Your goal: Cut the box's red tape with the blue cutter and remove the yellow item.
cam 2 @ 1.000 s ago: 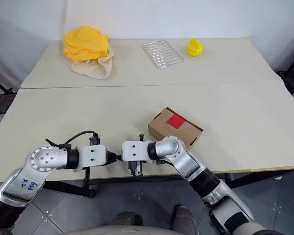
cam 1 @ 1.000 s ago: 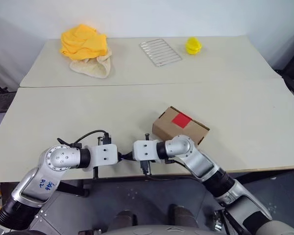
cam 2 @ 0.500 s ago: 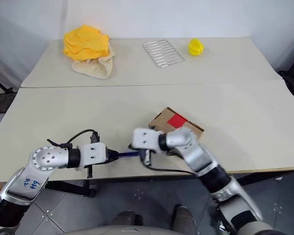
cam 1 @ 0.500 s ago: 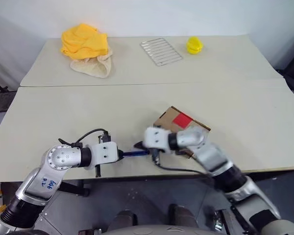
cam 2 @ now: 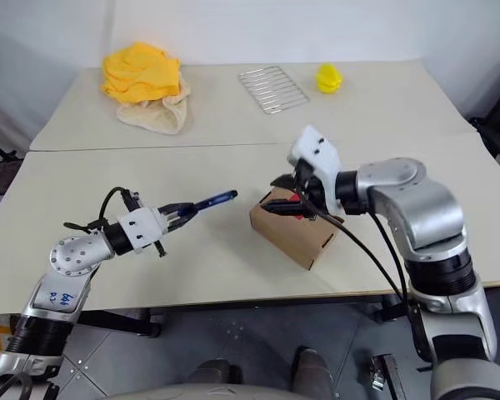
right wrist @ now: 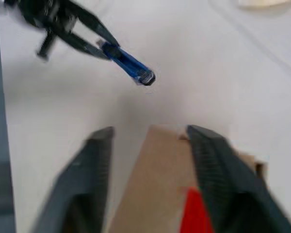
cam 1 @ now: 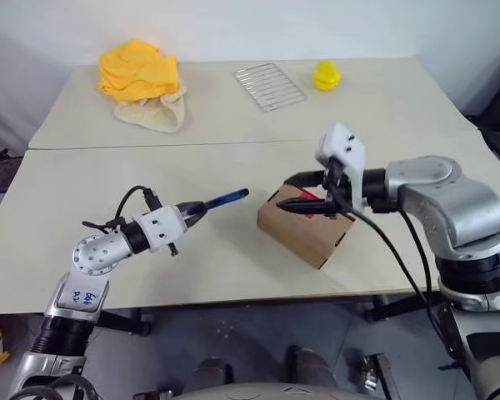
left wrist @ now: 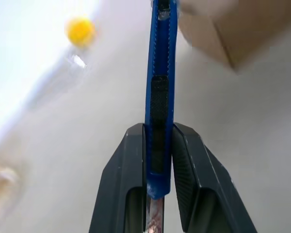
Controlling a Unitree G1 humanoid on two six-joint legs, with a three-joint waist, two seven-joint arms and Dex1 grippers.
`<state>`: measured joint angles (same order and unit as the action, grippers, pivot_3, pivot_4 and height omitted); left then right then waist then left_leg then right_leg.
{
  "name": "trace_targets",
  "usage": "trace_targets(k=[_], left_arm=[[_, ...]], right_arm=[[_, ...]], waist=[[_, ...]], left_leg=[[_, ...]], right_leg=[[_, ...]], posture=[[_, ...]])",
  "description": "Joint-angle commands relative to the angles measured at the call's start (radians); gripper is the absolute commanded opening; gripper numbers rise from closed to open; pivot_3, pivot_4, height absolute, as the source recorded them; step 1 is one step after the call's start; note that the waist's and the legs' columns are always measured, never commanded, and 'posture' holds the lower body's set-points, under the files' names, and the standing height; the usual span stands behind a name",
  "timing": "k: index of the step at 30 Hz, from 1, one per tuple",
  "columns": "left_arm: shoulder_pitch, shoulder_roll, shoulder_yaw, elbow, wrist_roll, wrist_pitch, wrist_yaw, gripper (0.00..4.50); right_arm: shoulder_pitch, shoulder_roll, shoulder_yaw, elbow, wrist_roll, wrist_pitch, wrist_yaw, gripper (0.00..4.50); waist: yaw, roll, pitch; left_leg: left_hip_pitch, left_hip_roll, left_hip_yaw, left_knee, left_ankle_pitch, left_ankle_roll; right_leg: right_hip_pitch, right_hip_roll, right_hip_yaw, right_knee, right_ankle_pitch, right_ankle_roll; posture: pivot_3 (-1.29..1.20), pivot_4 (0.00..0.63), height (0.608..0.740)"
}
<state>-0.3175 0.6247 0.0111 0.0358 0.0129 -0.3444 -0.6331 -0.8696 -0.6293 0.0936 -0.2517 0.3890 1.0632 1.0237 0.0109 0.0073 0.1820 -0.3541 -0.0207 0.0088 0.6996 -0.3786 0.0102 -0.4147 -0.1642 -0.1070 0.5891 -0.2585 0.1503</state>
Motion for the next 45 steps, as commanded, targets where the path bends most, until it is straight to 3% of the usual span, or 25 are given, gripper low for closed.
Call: trace_targets(k=[1, 3, 7, 12, 28, 43, 45], left_arm=[[-0.044, -0.029, 0.028, 0.047, 0.009, -0.158, 0.061, 0.4], [-0.058, -0.04, 0.029, 0.064, 0.015, -0.208, 0.077, 0.4], [-0.114, -0.053, 0.017, 0.113, 0.067, -0.296, 0.123, 0.4], [-0.163, -0.075, -0.003, 0.149, 0.103, -0.334, 0.159, 0.4], [-0.207, -0.092, -0.027, 0.159, 0.104, -0.329, 0.171, 0.4], [-0.217, -0.098, -0.03, 0.164, 0.102, -0.321, 0.173, 0.4], [-0.219, -0.1, -0.03, 0.165, 0.103, -0.32, 0.173, 0.4]], right_arm=[[-0.106, 0.014, -0.04, 0.038, 0.083, 0.113, -0.015, 4.02], [-0.151, 0.03, -0.037, 0.066, 0.11, 0.16, -0.027, 4.48], [-0.292, 0.123, -0.066, 0.239, 0.13, 0.237, -0.103, 4.48], [-0.352, 0.149, -0.047, 0.354, 0.167, 0.241, -0.08, 4.48], [-0.421, 0.184, 0.06, 0.557, 0.125, 0.102, -0.034, 4.48], [-0.409, 0.164, 0.075, 0.529, 0.118, 0.085, 0.016, 4.48], [-0.403, 0.159, 0.085, 0.527, 0.107, 0.077, 0.017, 3.81]], waist=[[-0.004, 0.0, 0.0], [-0.011, 0.0, 0.0], [-0.015, 0.0, 0.0], [-0.013, 0.0, 0.0], [-0.022, 0.0, 0.0], [-0.027, 0.0, 0.0], [-0.027, 0.0, 0.0]], left_leg=[[0.0, 0.0, 0.0, 0.0, 0.0, 0.0], [-0.001, 0.0, 0.001, 0.0, 0.0, 0.0], [-0.001, 0.0, 0.001, 0.0, 0.0, 0.0], [-0.001, -0.001, 0.0, 0.0, 0.0, 0.0], [-0.001, 0.0, 0.0, 0.0, 0.0, 0.0], [-0.002, 0.0, 0.0, 0.0, 0.0, 0.0], [-0.002, 0.0, 0.0, 0.0, 0.0, 0.0]], right_leg=[[-0.001, 0.0, 0.0, 0.0, 0.0, 0.0], [-0.001, 0.0, -0.001, 0.0, 0.0, 0.0], [-0.001, -0.001, -0.002, 0.0, 0.0, 0.0], [-0.001, -0.001, -0.004, 0.001, 0.0, 0.0], [-0.001, -0.001, -0.007, 0.0, 0.0, 0.001], [-0.001, -0.001, -0.008, 0.0, 0.0, 0.001], [-0.001, -0.001, -0.008, 0.0, 0.0, 0.001]], posture=[[0.0, 0.15, 0.74], [0.0, 0.15, 0.74], [0.0, 0.15, 0.74], [0.0, 0.15, 0.74], [0.0, 0.15, 0.74], [0.0, 0.15, 0.74], [0.0, 0.15, 0.74]])
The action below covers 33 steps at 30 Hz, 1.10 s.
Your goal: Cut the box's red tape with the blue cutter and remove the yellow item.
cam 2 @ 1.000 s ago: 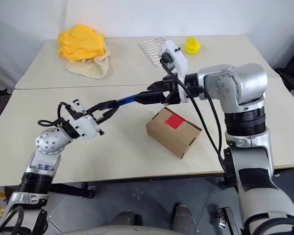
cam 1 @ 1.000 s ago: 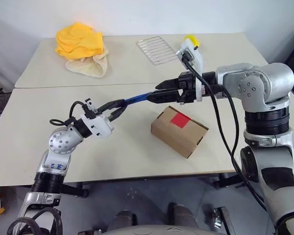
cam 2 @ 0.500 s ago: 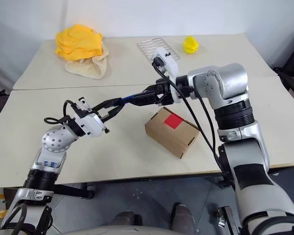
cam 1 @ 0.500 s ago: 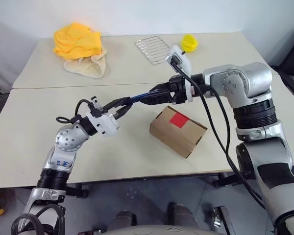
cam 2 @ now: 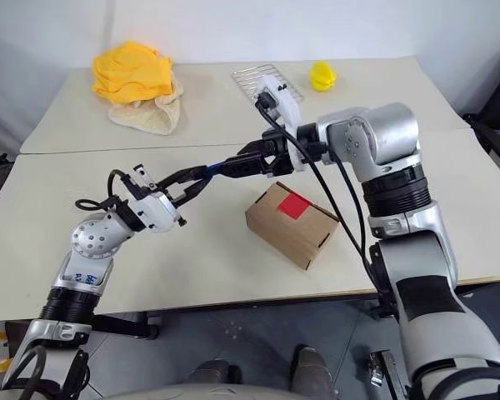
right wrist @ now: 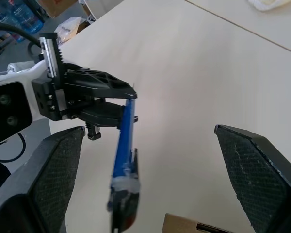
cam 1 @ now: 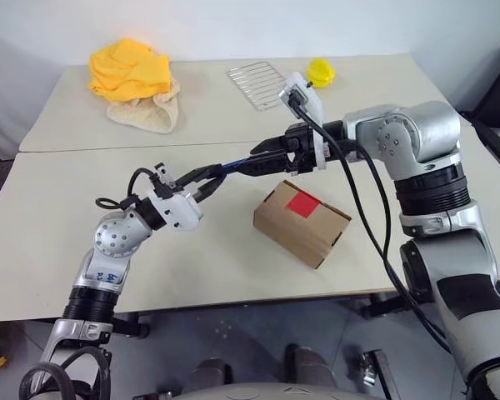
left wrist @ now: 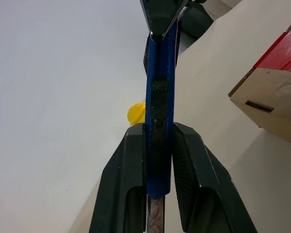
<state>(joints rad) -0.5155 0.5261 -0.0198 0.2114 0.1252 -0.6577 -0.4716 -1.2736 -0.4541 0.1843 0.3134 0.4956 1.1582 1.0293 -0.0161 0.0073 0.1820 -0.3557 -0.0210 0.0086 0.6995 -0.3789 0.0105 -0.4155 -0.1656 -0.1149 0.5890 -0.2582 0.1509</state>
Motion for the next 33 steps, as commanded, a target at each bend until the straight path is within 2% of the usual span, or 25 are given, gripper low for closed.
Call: trace_targets(k=[1, 11, 14, 16, 19, 24, 29, 31, 33], left_arm=[[-0.022, -0.003, 0.0, -0.012, -0.01, -0.005, 0.012, 0.4], [-0.026, -0.006, -0.001, -0.011, -0.011, 0.002, 0.012, 0.4], [-0.025, -0.006, -0.002, -0.01, -0.013, 0.02, 0.008, 0.4], [-0.013, -0.002, -0.002, -0.03, -0.029, 0.137, -0.018, 0.4], [0.003, 0.009, 0.017, -0.072, -0.108, 0.343, -0.07, 1.41], [-0.008, 0.042, 0.073, -0.083, -0.172, 0.447, -0.103, 2.87], [-0.018, 0.087, 0.103, -0.136, -0.341, 0.636, -0.251, 4.31], [-0.021, 0.087, 0.092, -0.188, -0.418, 0.733, -0.312, 4.5], [-0.028, 0.081, 0.079, -0.235, -0.47, 0.817, -0.346, 4.5]], right_arm=[[0.003, -0.018, -0.004, -0.038, -0.002, -0.019, 0.011, 3.55], [0.002, -0.015, -0.019, -0.028, -0.009, -0.031, 0.005, 0.14], [-0.007, -0.014, -0.033, -0.023, -0.006, -0.034, 0.0, 0.15], [-0.005, -0.026, -0.047, -0.049, 0.003, -0.026, -0.003, 0.15], [0.016, -0.047, -0.08, -0.109, 0.025, -0.004, -0.026, 0.15], [0.043, -0.073, -0.13, -0.162, 0.031, 0.013, -0.078, 0.15], [0.088, -0.127, -0.2, -0.224, 0.043, 0.039, -0.137, 0.15], [0.108, -0.155, -0.229, -0.248, 0.049, 0.048, -0.155, 0.15], [0.127, -0.176, -0.256, -0.27, 0.057, 0.06, -0.174, 0.15]], waist=[[0.0, 0.0, 0.0], [-0.012, 0.0, 0.0], [-0.011, 0.0, 0.0], [-0.011, 0.0, 0.0], [-0.01, 0.0, 0.0], [-0.011, 0.0, 0.0], [-0.008, 0.0, 0.0], [-0.005, 0.0, 0.0], [-0.006, 0.0, 0.0]], left_leg=[[0.0, 0.0, 0.0, 0.0, 0.0, 0.0], [0.0, 0.0, 0.0, 0.0, 0.0, 0.0], [0.0, 0.0, 0.0, 0.0, 0.0, 0.0], [0.0, 0.0, 0.0, 0.0, 0.0, 0.0], [0.0, 0.0, -0.001, 0.0, 0.0, 0.0], [0.0, 0.0, -0.001, 0.0, 0.0, 0.0], [0.0, 0.0, -0.001, 0.0, 0.0, 0.0], [-0.001, 0.0, -0.001, 0.0, 0.0, 0.0], [-0.001, 0.0, -0.001, 0.0, 0.0, 0.0]], right_leg=[[0.0, 0.0, 0.0, 0.0, 0.0, 0.0], [0.0, 0.0, -0.001, 0.0, 0.0, 0.0], [0.0, 0.0, -0.001, 0.0, 0.0, 0.0], [0.0, 0.0, 0.0, 0.0, 0.0, 0.0], [0.0, 0.0, 0.0, 0.0, 0.0, 0.0], [0.0, 0.0, -0.001, 0.0, 0.0, 0.0], [0.0, 0.0, -0.001, 0.0, 0.0, 0.0], [0.0, -0.001, -0.001, 0.0, 0.0, 0.0], [0.0, -0.001, -0.001, 0.0, 0.0, 0.0]], posture=[[0.0, 0.15, 0.74], [0.0, 0.15, 0.74], [0.0, 0.15, 0.74], [0.0, 0.15, 0.74], [0.0, 0.15, 0.74], [0.0, 0.15, 0.74], [0.0, 0.15, 0.74], [0.0, 0.15, 0.74], [0.0, 0.15, 0.74]])
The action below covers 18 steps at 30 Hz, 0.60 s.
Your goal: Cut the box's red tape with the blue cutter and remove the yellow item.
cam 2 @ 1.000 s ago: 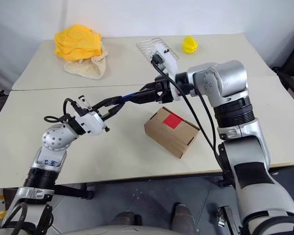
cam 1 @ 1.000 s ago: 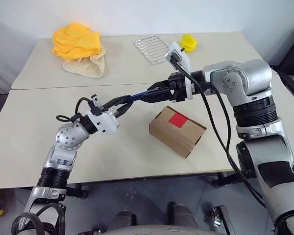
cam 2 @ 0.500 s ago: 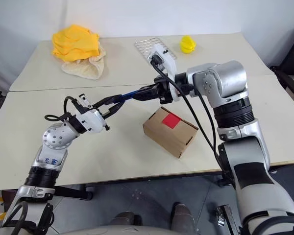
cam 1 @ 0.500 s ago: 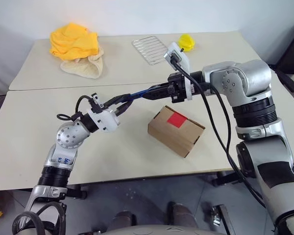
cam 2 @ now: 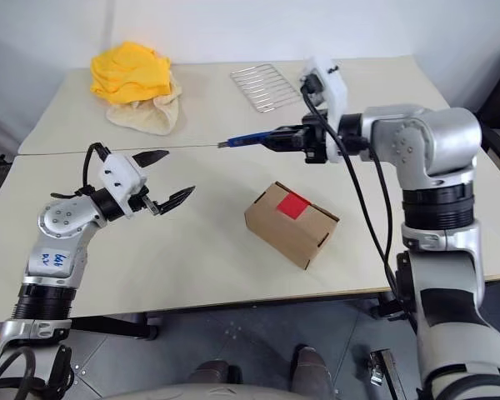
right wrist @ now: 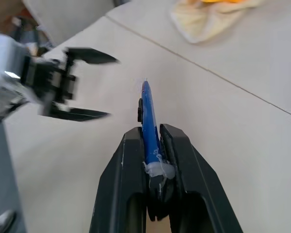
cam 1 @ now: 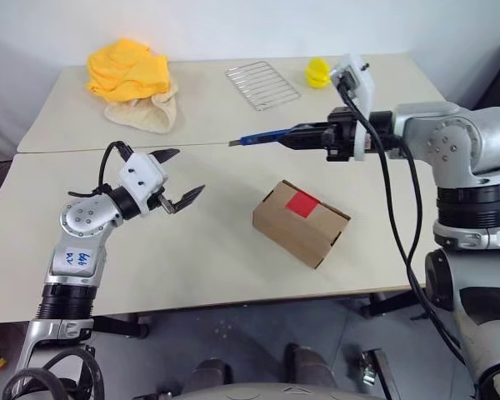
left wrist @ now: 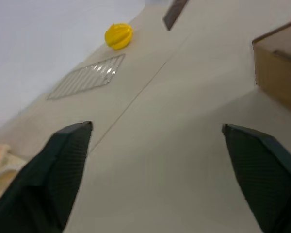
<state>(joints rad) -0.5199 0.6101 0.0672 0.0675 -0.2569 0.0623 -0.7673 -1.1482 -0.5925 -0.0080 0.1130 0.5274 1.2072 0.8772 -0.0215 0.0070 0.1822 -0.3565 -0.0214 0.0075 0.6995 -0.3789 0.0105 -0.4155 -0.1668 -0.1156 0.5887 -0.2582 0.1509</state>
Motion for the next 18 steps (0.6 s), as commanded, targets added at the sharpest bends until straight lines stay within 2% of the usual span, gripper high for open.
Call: trace_targets(k=[1, 5, 7, 12, 17, 18], left_arm=[[-0.028, -0.007, -0.013, -0.11, -0.107, 0.135, -0.058, 4.5], [-0.124, -0.114, -0.049, -0.15, -0.19, 0.276, -0.032, 4.5], [-0.124, -0.124, -0.105, -0.198, -0.219, 0.369, -0.077, 4.14], [-0.119, -0.175, -0.166, -0.251, -0.223, 0.441, -0.061, 2.77], [-0.17, -0.25, -0.209, -0.188, -0.146, 0.418, 0.007, 1.27], [-0.173, -0.258, -0.212, -0.182, -0.136, 0.419, 0.016, 1.1]], right_arm=[[0.009, -0.045, -0.074, -0.079, 0.03, 0.016, -0.031, 0.15], [0.096, -0.115, -0.181, -0.18, 0.053, 0.075, -0.093, 0.15], [0.138, -0.133, -0.227, -0.238, 0.071, 0.106, -0.125, 0.15], [0.202, -0.126, -0.312, -0.347, 0.112, 0.177, -0.202, 0.15], [0.262, -0.129, -0.363, -0.435, 0.149, 0.236, -0.247, 0.15], [0.269, -0.129, -0.368, -0.446, 0.157, 0.244, -0.254, 0.15]], waist=[[-0.001, 0.0, 0.0], [0.019, -0.001, 0.0], [0.022, -0.001, 0.001], [0.018, -0.001, 0.001], [0.028, -0.001, 0.001], [0.031, -0.001, 0.001]], left_leg=[[0.0, 0.0, 0.0, 0.0, 0.0, 0.0], [0.0, 0.0, 0.0, 0.001, 0.0, 0.0], [-0.001, 0.0, 0.0, 0.001, 0.0, 0.0], [0.001, 0.0, 0.003, 0.0, 0.0, 0.0], [0.0, 0.0, 0.003, 0.002, 0.0, 0.0], [0.001, 0.0, 0.003, 0.002, 0.0, 0.0]], right_leg=[[0.0, 0.0, 0.0, 0.0, 0.0, 0.0], [0.0, 0.0, 0.0, 0.0, 0.0, 0.0], [0.001, 0.0, 0.0, -0.001, 0.0, 0.0], [0.0, 0.0, 0.001, -0.001, 0.0, 0.0], [0.001, 0.001, 0.002, 0.0, 0.0, 0.0], [0.001, 0.001, 0.002, 0.0, 0.0, 0.0]], posture=[[0.0, 0.15, 0.74], [0.0, 0.15, 0.74], [0.0, 0.15, 0.74], [0.0, 0.15, 0.74], [0.0, 0.15, 0.74], [0.0, 0.15, 0.74]])
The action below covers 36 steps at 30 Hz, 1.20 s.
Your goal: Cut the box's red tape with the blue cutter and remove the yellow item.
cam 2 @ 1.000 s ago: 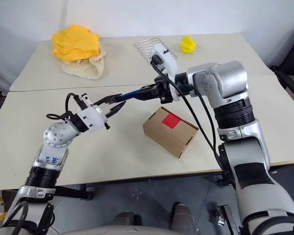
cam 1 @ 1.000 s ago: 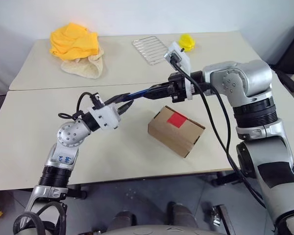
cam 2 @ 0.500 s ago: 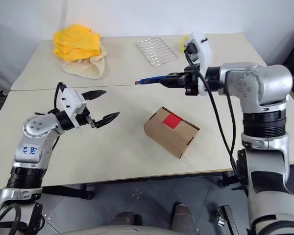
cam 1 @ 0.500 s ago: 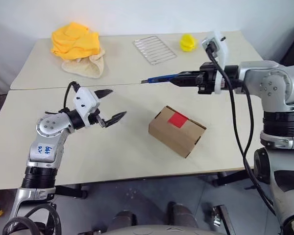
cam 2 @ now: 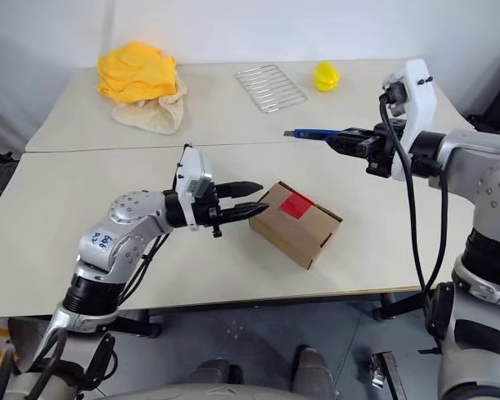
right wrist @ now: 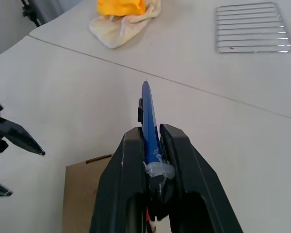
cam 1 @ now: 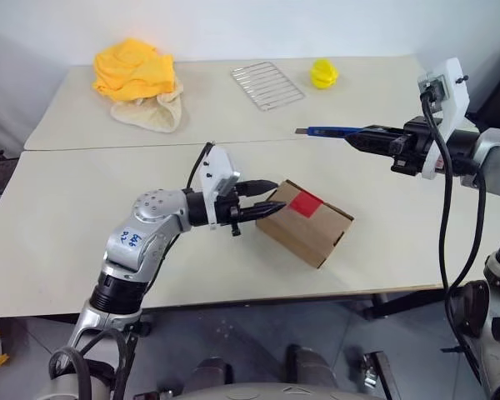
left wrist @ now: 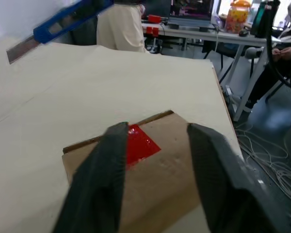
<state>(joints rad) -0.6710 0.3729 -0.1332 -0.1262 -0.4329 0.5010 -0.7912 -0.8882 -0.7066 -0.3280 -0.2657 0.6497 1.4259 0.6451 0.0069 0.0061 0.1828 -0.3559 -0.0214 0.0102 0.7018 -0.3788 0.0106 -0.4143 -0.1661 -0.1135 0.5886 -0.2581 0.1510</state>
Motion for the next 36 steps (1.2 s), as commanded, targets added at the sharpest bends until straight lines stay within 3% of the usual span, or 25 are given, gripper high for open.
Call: trace_targets(k=[1, 4, 8, 17, 27, 36], left_arm=[[-0.024, -0.027, -0.022, 0.015, 0.055, -0.011, 0.055, 0.78], [-0.026, -0.039, -0.035, 0.014, 0.074, 0.02, 0.077, 0.0], [-0.017, -0.032, -0.047, -0.015, 0.086, 0.083, 0.093, 0.0], [-0.035, 0.0, -0.14, -0.107, 0.103, 0.399, 0.148, 0.0], [-0.063, 0.015, -0.167, -0.086, 0.122, 0.448, 0.139, 0.0], [-0.08, 0.014, -0.169, -0.056, 0.128, 0.441, 0.133, 0.0]], right_arm=[[0.021, -0.024, -0.049, -0.082, 0.042, 0.037, -0.024, 0.15], [0.043, -0.04, -0.049, -0.108, 0.06, 0.058, -0.031, 0.15], [0.063, -0.054, -0.044, -0.138, 0.079, 0.079, -0.043, 0.15], [0.097, -0.115, 0.043, -0.14, 0.091, 0.064, -0.031, 0.15], [0.106, -0.146, 0.144, -0.094, 0.064, -0.005, -0.021, 0.15], [0.12, -0.169, 0.156, -0.092, 0.075, -0.015, -0.024, 0.15]], waist=[[0.005, 0.0, 0.0], [0.01, 0.0, 0.0], [0.015, 0.0, 0.0], [0.017, 0.0, 0.0], [0.018, 0.0, 0.0], [0.018, 0.0, 0.0]], left_leg=[[0.0, 0.0, 0.0, 0.0, 0.0, 0.0], [0.0, 0.0, 0.0, -0.001, 0.0, 0.0], [0.0, 0.0, 0.0, 0.0, 0.0, 0.0], [0.0, 0.0, 0.0, -0.001, 0.0, 0.0], [0.0, 0.0, 0.0, 0.0, 0.0, 0.0], [0.0, 0.0, 0.0, 0.0, 0.0, 0.0]], right_leg=[[0.0, 0.0, 0.0, 0.0, 0.0, 0.0], [0.0, 0.0, 0.0, 0.0, 0.0, 0.0], [0.0, 0.0, 0.0, 0.0, 0.0, 0.0], [0.0, 0.0, 0.0, 0.0, 0.0, 0.0], [0.0, 0.0, 0.0, -0.001, 0.0, 0.0], [0.0, 0.0, 0.0, 0.0, 0.0, 0.0]], posture=[[0.0, 0.15, 0.74], [0.0, 0.15, 0.74], [0.0, 0.15, 0.74], [0.0, 0.15, 0.74], [0.0, 0.15, 0.74], [0.0, 0.15, 0.74]])
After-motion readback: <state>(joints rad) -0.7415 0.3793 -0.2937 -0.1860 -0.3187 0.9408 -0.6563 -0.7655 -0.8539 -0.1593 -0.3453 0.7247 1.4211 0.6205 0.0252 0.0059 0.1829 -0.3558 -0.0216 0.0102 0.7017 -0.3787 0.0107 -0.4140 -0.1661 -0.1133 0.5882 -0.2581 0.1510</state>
